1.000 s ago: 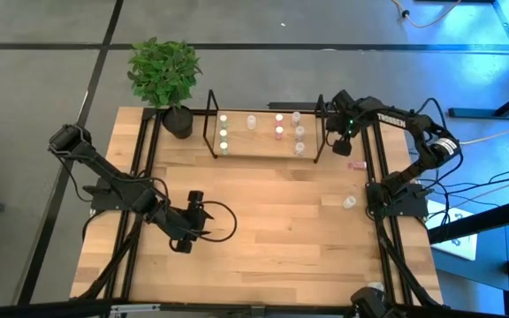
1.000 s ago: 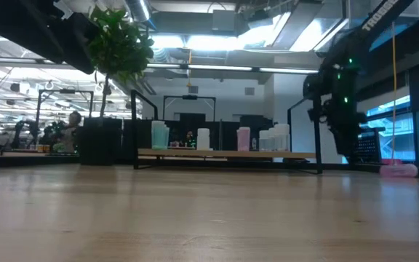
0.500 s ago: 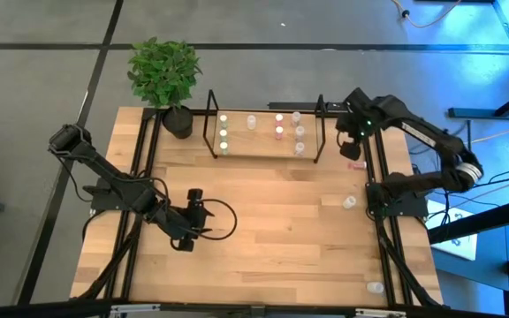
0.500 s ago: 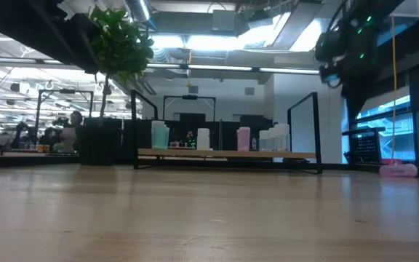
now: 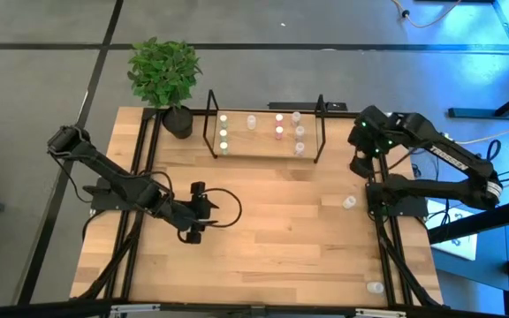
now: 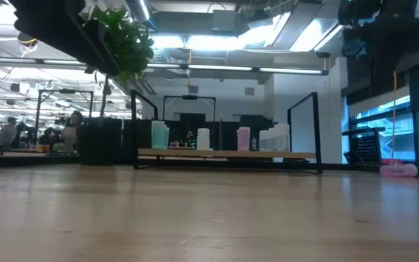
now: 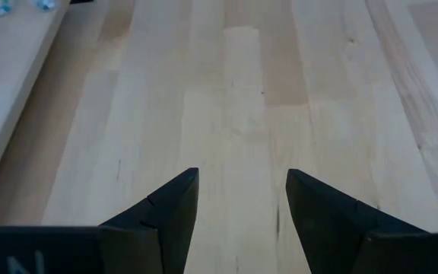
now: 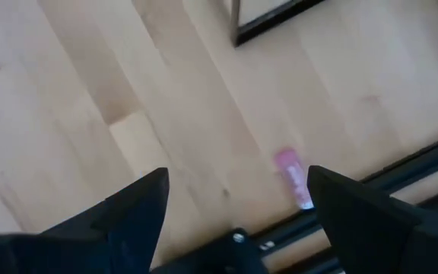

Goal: Pick and place medicine bottles onto shelf by color
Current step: Put the pink medicine bottle on the shelf aligned with the other pink medicine bottle

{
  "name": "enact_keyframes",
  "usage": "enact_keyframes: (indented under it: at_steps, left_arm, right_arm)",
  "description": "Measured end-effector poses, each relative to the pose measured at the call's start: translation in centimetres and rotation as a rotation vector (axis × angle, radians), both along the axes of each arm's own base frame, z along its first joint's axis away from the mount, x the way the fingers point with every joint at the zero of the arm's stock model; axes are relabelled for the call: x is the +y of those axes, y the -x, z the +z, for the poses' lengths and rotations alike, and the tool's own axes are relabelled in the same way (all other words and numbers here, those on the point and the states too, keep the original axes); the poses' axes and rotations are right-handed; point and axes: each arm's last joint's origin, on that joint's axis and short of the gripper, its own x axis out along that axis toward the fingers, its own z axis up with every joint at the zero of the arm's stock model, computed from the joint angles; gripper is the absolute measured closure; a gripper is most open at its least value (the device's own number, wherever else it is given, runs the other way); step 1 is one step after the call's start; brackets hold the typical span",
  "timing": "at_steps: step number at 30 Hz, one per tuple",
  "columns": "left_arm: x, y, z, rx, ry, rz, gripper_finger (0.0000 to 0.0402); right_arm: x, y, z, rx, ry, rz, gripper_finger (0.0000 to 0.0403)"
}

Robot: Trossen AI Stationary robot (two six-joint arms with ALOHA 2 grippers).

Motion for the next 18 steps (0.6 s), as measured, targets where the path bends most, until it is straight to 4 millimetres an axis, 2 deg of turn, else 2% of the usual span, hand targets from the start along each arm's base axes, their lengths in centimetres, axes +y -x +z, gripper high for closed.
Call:
enact_keyframes:
  at_steps: [9,18]
  left_arm:
    - [0.53,-0.25,0.0,-0.001,0.003,0.027,0.0208]
    - [0.52,-0.3,0.05,-0.007,0.008,0.028,0.0208]
  right_arm:
    - [0.7,-0.3,0.11,-0.032,-0.042,-0.075,0.0087]
    - [0.05,-0.96,-0.76,0.078,0.019,-0.077,0.0087]
